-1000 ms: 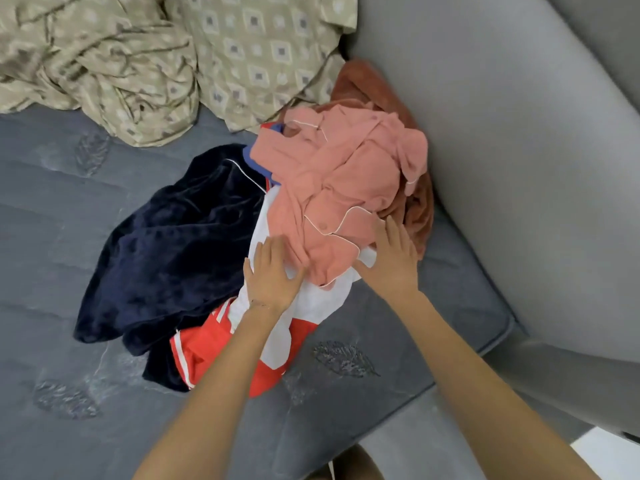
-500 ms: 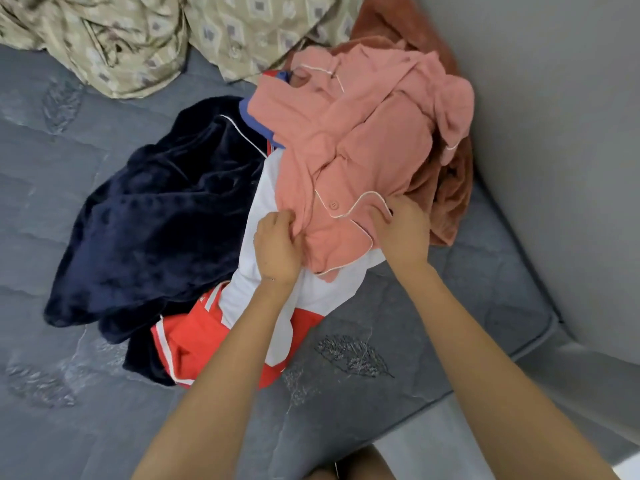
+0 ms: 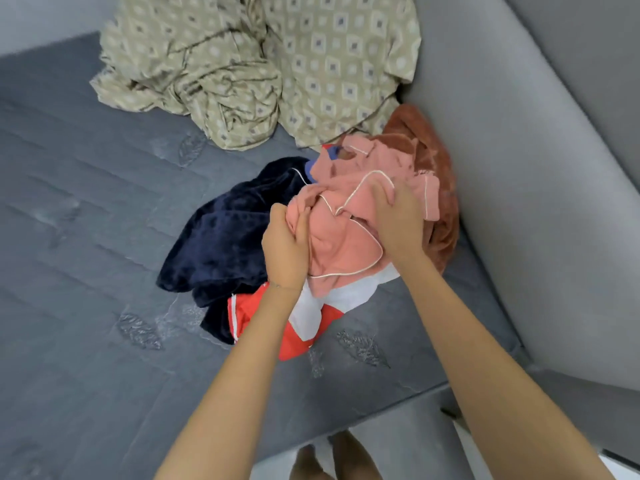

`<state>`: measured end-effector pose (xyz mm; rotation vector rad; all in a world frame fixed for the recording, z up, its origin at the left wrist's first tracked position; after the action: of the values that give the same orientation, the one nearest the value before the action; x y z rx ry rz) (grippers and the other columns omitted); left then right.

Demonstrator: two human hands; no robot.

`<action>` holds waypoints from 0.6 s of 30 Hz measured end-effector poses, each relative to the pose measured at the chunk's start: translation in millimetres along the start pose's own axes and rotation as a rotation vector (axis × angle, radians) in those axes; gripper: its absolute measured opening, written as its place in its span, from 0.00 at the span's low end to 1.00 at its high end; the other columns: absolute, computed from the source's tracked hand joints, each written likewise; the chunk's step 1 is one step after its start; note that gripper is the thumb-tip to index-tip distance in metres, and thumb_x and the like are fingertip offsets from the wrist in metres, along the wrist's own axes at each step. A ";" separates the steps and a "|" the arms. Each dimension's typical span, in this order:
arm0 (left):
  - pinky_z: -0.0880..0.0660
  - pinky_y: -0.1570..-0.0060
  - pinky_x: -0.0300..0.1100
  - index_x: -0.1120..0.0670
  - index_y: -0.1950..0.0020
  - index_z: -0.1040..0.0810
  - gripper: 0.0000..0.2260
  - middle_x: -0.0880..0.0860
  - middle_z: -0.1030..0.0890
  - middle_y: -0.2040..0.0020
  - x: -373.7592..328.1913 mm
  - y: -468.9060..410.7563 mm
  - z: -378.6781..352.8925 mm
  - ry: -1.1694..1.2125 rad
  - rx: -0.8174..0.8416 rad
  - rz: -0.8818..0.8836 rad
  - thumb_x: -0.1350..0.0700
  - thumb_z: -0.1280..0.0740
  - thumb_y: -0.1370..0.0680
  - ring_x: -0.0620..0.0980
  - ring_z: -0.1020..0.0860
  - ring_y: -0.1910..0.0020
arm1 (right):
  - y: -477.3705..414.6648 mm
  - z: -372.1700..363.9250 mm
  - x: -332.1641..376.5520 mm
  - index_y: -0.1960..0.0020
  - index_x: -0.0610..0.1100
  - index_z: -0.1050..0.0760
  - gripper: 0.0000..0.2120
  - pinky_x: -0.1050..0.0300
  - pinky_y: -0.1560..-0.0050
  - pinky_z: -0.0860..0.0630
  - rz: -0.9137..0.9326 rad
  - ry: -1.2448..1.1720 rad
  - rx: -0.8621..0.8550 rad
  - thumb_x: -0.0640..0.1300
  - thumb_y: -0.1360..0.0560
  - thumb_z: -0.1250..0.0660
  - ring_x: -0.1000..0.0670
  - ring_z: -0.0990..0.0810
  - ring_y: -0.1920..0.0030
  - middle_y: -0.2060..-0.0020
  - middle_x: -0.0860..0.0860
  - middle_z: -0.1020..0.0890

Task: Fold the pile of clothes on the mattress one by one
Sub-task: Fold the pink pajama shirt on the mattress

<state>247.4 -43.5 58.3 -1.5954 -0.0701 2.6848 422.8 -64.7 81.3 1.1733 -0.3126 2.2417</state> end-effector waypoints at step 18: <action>0.43 0.67 0.43 0.51 0.67 0.42 0.21 0.47 0.39 0.71 52.2 93.9 420.0 -0.004 -0.431 0.147 0.53 0.33 0.21 0.46 0.41 0.68 | 271.9 -135.5 265.5 0.61 0.35 0.28 0.17 0.55 0.63 0.41 0.295 -0.105 0.279 0.48 0.20 0.38 0.45 0.29 0.62 0.67 0.47 0.26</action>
<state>-145.7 -147.8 208.5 -1.7558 -0.5918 2.9326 52.9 -118.4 233.0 1.4752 -0.2312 2.5458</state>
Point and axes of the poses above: each hand's wrist, its own y-axis away from the middle knuckle, its own z-axis out of the back of the hand, x = y × z, the point moved 3 cm from there along -y, towards the middle knuckle
